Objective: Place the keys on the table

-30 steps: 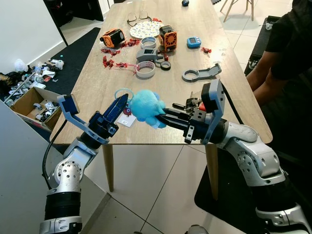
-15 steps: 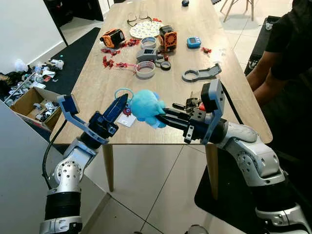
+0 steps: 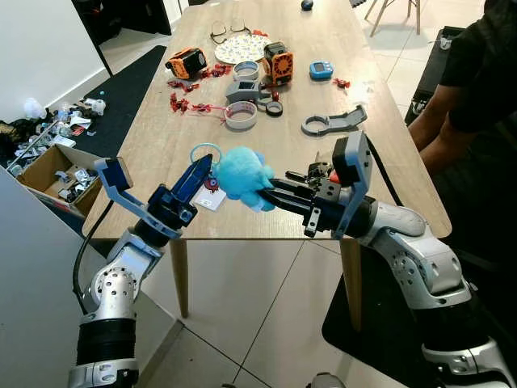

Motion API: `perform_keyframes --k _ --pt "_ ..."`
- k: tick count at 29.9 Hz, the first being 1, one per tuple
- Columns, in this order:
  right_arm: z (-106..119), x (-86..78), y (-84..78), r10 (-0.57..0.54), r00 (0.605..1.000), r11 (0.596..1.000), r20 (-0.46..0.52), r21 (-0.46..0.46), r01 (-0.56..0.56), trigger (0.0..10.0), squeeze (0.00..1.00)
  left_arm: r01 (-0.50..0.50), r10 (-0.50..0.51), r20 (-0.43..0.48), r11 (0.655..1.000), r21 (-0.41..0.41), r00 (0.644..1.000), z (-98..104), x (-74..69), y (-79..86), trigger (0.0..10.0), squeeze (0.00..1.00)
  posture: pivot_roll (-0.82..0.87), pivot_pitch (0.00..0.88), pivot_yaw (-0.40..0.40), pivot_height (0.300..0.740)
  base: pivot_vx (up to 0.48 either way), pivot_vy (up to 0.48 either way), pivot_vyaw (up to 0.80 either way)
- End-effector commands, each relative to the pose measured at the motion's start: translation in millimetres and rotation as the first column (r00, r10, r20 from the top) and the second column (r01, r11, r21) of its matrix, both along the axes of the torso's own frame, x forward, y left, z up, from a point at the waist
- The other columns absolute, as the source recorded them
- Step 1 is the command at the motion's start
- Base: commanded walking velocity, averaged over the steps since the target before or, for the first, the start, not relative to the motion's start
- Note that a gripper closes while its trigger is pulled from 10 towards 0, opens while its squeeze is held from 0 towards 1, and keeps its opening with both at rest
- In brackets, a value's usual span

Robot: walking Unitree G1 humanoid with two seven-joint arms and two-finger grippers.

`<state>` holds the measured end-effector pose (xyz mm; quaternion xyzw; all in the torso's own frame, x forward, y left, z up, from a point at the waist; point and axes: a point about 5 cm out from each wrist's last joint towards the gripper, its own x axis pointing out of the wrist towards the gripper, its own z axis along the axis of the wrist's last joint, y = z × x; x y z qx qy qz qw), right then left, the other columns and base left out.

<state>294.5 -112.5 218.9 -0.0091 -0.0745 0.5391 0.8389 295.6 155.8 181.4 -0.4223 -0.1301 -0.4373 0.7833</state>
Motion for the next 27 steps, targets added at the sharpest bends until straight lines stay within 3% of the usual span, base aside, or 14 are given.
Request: perform_keyframes --k 1,8,20,21,27 --pt "1.9 0.3 4.0 0.01 1.0 1.0 0.003 0.013 -0.01 10.0 0.98 -0.013 0.013 -0.005 1.0 -0.005 1.0 -0.8 0.3 1.4 10.0 0.0 -0.11 0.141 0.117 0.74 0.0 0.0 0.0" --pt "-2.4 2.8 -1.1 -0.012 1.0 1.0 -0.01 0.015 0.012 10.0 1.0 -0.024 0.024 -0.005 1.0 0.001 1.0 -0.5 2.5 3.2 10.0 0.0 -0.11 0.134 0.115 0.74 0.0 0.0 0.0" --pt "-57.3 3.2 -19.8 -0.118 0.979 0.986 -0.165 -0.14 0.095 10.0 1.0 -0.135 0.136 -0.003 0.99 0.028 0.991 0.6 7.9 23.5 10.0 0.0 -0.11 0.133 0.112 0.74 0.0 0.0 0.0" --pt "-72.2 2.6 -22.4 -0.145 0.97 0.977 -0.195 -0.183 0.109 10.0 0.0 -0.158 0.159 -0.003 0.987 0.033 0.987 0.3 7.7 31.4 10.0 0.0 -0.11 0.133 0.112 0.74 0.0 0.0 0.0" --pt "-100.4 -1.5 -26.6 -0.187 0.949 0.959 -0.255 -0.258 0.119 10.0 0.0 -0.209 0.209 0.003 0.976 0.055 0.978 0.3 6.5 48.9 10.0 0.0 -0.11 0.136 0.112 0.74 0.0 0.0 0.0"
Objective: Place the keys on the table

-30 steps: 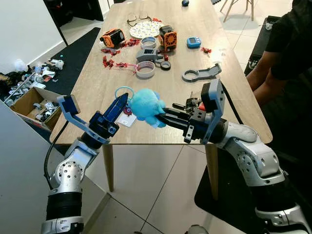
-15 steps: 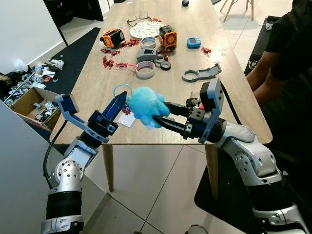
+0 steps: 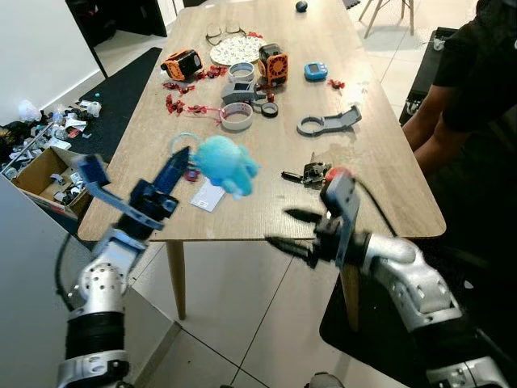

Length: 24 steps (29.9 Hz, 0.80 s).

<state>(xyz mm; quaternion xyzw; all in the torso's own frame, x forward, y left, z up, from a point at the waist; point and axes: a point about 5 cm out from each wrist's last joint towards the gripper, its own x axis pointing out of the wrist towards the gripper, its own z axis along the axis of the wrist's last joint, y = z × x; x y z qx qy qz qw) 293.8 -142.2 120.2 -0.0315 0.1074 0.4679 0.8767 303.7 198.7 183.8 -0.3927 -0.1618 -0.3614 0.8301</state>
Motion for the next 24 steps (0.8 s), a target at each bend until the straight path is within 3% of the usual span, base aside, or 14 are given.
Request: perform_keyframes --k 1,7,12,13,14,15,16,18,20,24 --pt "-10.0 -2.8 2.1 0.009 1.0 0.999 -0.022 -0.037 -0.01 10.0 0.0 -0.033 0.034 -0.002 0.999 0.03 0.999 -2.9 -2.7 12.6 10.0 0.0 -0.11 0.136 0.112 0.74 0.0 0.0 0.0" --pt "-53.8 -19.9 -11.6 -0.016 0.987 0.991 -0.158 -0.133 -0.005 10.0 0.0 -0.046 0.048 -0.009 0.989 0.139 0.999 -15.0 -22.6 52.1 10.0 0.0 -0.11 0.135 0.11 0.74 0.0 0.0 0.0" --pt "-61.3 -23.3 -15.1 -0.03 0.983 0.992 -0.18 -0.127 0.007 10.0 0.0 -0.033 0.039 -0.043 0.991 0.129 0.998 -16.0 -31.3 67.0 10.0 0.0 -0.1 0.141 0.11 0.74 0.0 0.0 0.0" --pt "-52.0 -24.7 -10.0 0.019 0.988 0.999 -0.151 -0.028 -0.024 10.0 0.0 -0.024 0.027 -0.029 0.992 0.127 0.999 -12.9 -34.1 67.8 10.0 0.0 -0.09 0.142 0.11 0.74 0.0 0.0 0.0" --pt "-52.0 -24.7 -10.0 0.019 0.988 0.999 -0.151 -0.028 -0.024 10.0 0.0 -0.024 0.027 -0.029 0.992 0.127 0.999 -12.9 -34.1 67.8 10.0 0.0 -0.09 0.142 0.11 0.74 0.0 0.0 0.0" --pt "-24.2 -25.4 -2.2 0.092 0.992 0.974 -0.084 0.216 -0.072 10.0 0.0 -0.009 0.011 -0.014 0.991 0.135 1.0 -9.7 -37.0 65.9 10.0 0.0 -0.09 0.142 0.11 0.74 0.0 0.0 0.0" --pt "-24.2 -25.4 -2.2 0.092 0.992 0.974 -0.084 0.216 -0.072 10.0 0.0 -0.009 0.011 -0.014 0.991 0.135 1.0 -9.7 -37.0 65.9 10.0 0.0 -0.09 0.142 0.11 0.74 0.0 0.0 0.0" --pt "-11.4 -27.0 0.2 0.134 0.99 0.945 -0.053 0.307 -0.112 10.0 0.0 0.01 -0.007 -0.021 0.99 0.142 1.0 -11.6 -37.9 63.0 10.0 0.0 -0.09 0.142 0.11 0.74 0.0 0.0 0.0" --pt "-15.0 -29.5 1.2 0.162 0.984 0.949 -0.07 0.283 -0.136 10.0 0.0 0.017 -0.01 -0.041 0.987 0.162 0.999 -17.0 -37.0 60.7 10.0 0.0 -0.09 0.142 0.11 0.74 0.0 0.0 0.0" --pt "-41.8 -41.2 2.0 0.226 0.957 0.969 -0.18 0.145 -0.202 10.0 0.0 0.048 -0.03 -0.093 0.979 0.196 0.995 -32.4 -36.8 55.1 10.0 0.0 -0.09 0.142 0.11 0.74 0.0 0.0 0.0"
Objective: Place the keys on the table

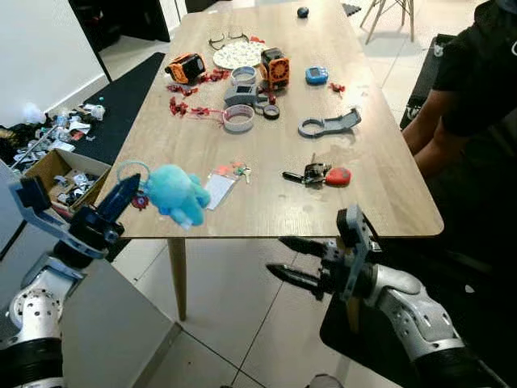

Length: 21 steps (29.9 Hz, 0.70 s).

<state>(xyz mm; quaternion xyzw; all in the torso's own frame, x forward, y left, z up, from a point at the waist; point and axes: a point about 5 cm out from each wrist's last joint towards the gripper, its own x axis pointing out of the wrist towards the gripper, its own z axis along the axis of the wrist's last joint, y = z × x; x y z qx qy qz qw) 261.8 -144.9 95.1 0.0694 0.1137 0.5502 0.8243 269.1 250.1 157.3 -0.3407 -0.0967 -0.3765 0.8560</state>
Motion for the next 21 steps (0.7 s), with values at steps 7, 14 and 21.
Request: perform_keyframes --k 7,14,21 --pt "-87.1 -34.9 -12.2 -0.004 0.967 0.914 -0.253 -0.394 -0.099 10.0 0.0 -0.011 0.028 -0.147 0.993 0.117 0.989 -35.8 -4.6 4.6 10.0 0.0 -0.1 0.139 0.108 0.74 0.0 0.0 0.0" --pt "-130.1 -48.1 -34.4 -0.274 0.921 0.809 -0.277 -0.584 0.065 10.0 0.0 -0.086 0.137 -0.285 0.979 0.183 0.949 -67.8 -8.1 19.7 10.0 0.0 -0.1 0.134 0.113 0.74 0.0 0.0 0.0" --pt "-158.2 -72.0 -37.2 -0.443 0.834 0.755 -0.328 -0.639 0.149 10.0 0.0 -0.114 0.173 -0.405 0.98 0.165 0.898 -94.2 -23.8 35.7 10.0 0.0 -0.08 0.126 0.112 0.74 0.0 0.0 0.0"
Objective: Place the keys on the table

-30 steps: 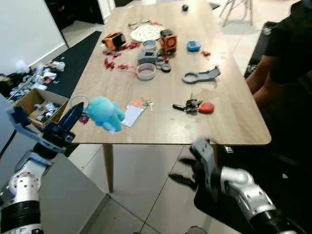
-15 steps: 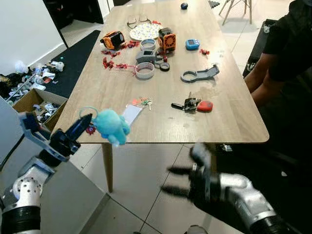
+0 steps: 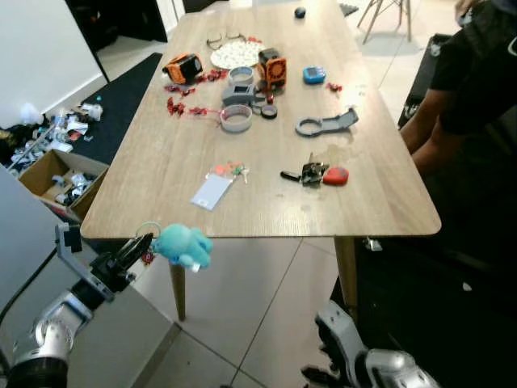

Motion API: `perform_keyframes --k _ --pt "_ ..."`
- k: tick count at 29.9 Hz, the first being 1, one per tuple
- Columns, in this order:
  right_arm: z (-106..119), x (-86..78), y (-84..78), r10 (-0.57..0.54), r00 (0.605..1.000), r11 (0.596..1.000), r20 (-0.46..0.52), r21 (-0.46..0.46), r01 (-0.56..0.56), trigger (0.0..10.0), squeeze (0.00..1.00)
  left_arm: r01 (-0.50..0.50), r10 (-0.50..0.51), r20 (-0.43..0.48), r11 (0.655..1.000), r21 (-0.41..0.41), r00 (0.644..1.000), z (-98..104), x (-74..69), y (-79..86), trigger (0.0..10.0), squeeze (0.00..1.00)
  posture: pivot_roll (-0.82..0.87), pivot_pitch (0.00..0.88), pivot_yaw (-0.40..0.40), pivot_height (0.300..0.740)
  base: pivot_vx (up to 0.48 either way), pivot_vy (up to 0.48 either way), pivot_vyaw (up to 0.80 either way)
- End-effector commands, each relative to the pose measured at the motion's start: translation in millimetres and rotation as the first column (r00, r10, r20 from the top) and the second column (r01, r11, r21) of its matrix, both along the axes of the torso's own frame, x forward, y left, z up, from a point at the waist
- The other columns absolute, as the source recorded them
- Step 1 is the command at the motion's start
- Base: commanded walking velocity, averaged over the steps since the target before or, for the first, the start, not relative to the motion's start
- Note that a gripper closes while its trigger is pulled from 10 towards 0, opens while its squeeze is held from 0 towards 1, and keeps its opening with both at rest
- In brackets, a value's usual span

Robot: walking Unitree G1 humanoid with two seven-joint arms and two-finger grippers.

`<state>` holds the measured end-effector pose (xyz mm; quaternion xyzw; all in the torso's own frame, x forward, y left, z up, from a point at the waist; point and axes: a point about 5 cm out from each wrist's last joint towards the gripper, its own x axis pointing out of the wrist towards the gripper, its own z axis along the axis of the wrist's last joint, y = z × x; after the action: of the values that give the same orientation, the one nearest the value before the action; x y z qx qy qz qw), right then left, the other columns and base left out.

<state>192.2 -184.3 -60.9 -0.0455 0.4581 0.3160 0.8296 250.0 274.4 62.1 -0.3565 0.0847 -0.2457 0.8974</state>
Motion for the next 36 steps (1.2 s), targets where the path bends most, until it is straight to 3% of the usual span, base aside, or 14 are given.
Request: perform_keyframes --k 1,7,14,20,21,23,24,25,26,27,28,29,32,36 --pt "-9.4 -9.2 0.9 -0.026 1.0 0.999 -0.01 -0.047 0.025 10.0 0.0 -0.03 0.033 -0.05 0.999 0.045 0.998 -7.6 -9.3 15.6 10.0 0.0 -0.08 0.126 0.112 0.74 0.0 0.0 0.0" --pt "-22.3 -26.5 -5.1 -0.098 0.994 0.988 -0.042 -0.124 0.092 10.0 0.0 -0.078 0.107 -0.205 0.987 0.143 0.973 -37.5 -28.1 28.1 10.0 0.0 -0.08 0.107 0.107 0.74 0.0 0.0 0.0" --pt "-29.1 -38.3 -9.5 -0.118 0.991 0.977 -0.061 -0.183 0.106 10.0 0.0 -0.135 0.198 -0.311 0.968 0.213 0.929 -59.5 -44.3 35.2 10.0 0.0 -0.08 0.096 0.105 0.74 0.0 0.0 0.0" --pt "-35.8 -51.6 -10.0 -0.104 0.99 0.968 -0.093 -0.239 0.08 10.0 0.0 -0.261 0.353 -0.431 0.93 0.26 0.83 -82.4 -71.4 45.1 10.0 0.0 -0.08 0.097 0.104 0.74 0.0 0.0 0.0" --pt "-35.8 -51.6 -10.0 -0.104 0.99 0.968 -0.093 -0.239 0.08 10.0 0.0 -0.261 0.353 -0.431 0.93 0.26 0.83 -82.4 -71.4 45.1 10.0 0.0 -0.08 0.097 0.104 0.74 0.0 0.0 0.0" --pt "-38.7 -57.8 -9.0 -0.105 0.989 0.963 -0.108 -0.258 0.074 10.0 0.0 -0.284 0.419 -0.505 0.902 0.325 0.754 -97.1 -87.0 44.4 10.0 0.0 -0.07 0.098 0.102 0.74 0.0 0.0 0.0" --pt "-40.4 -61.4 -9.9 -0.115 0.986 0.957 -0.117 -0.279 0.079 10.0 0.0 -0.28 0.467 -0.557 0.877 0.39 0.687 -108.4 -97.8 40.9 10.0 0.0 -0.06 0.098 0.1 0.74 0.0 0.0 0.0" --pt "-40.4 -61.4 -9.9 -0.115 0.986 0.957 -0.117 -0.279 0.079 10.0 0.0 -0.28 0.467 -0.557 0.877 0.39 0.687 -108.4 -97.8 40.9 10.0 0.0 -0.06 0.098 0.1 0.74 0.0 0.0 0.0" --pt "-41.5 -63.8 -10.6 -0.122 0.985 0.952 -0.122 -0.294 0.081 10.0 0.0 -0.271 0.499 -0.586 0.858 0.436 0.639 -115.8 -105.5 38.1 10.0 0.0 -0.06 0.098 0.1 0.74 0.0 0.0 0.0" --pt "-41.5 -63.8 -10.6 -0.122 0.985 0.952 -0.122 -0.294 0.081 10.0 0.0 -0.271 0.499 -0.586 0.858 0.436 0.639 -115.8 -105.5 38.1 10.0 0.0 -0.06 0.098 0.1 0.74 0.0 0.0 0.0" --pt "-43.1 -68.2 -13.4 -0.141 0.981 0.943 -0.134 -0.321 0.092 10.0 0.0 -0.194 0.542 -0.622 0.82 0.538 0.565 -128.6 -119.3 30.9 10.0 0.0 -0.06 0.095 0.091 0.74 0.0 0.0 0.0" --pt "-44.8 -73.4 -14.8 -0.149 0.977 0.937 -0.151 -0.337 0.091 10.0 0.0 -0.116 0.555 -0.639 0.795 0.595 0.532 -136.7 -128.6 24.0 10.0 0.0 -0.07 0.094 0.091 0.74 0.0 0.0 0.0" --pt "-48.3 -85.1 -17.8 -0.164 0.969 0.922 -0.183 -0.378 0.085 10.0 0.0 0.201 0.477 -0.685 0.721 0.663 0.55 -154.9 -147.8 -4.3 10.0 0.0 -0.07 0.094 0.094 0.74 -0.116 0.0 0.0" --pt "-48.6 -85.5 -17.3 -0.167 0.969 0.918 -0.182 -0.386 0.086 10.0 0.0 0.306 0.431 -0.702 0.682 0.665 0.567 -159.9 -152.4 -15.2 10.0 0.0 -0.06 0.094 0.1 0.74 -0.361 0.0 0.0"
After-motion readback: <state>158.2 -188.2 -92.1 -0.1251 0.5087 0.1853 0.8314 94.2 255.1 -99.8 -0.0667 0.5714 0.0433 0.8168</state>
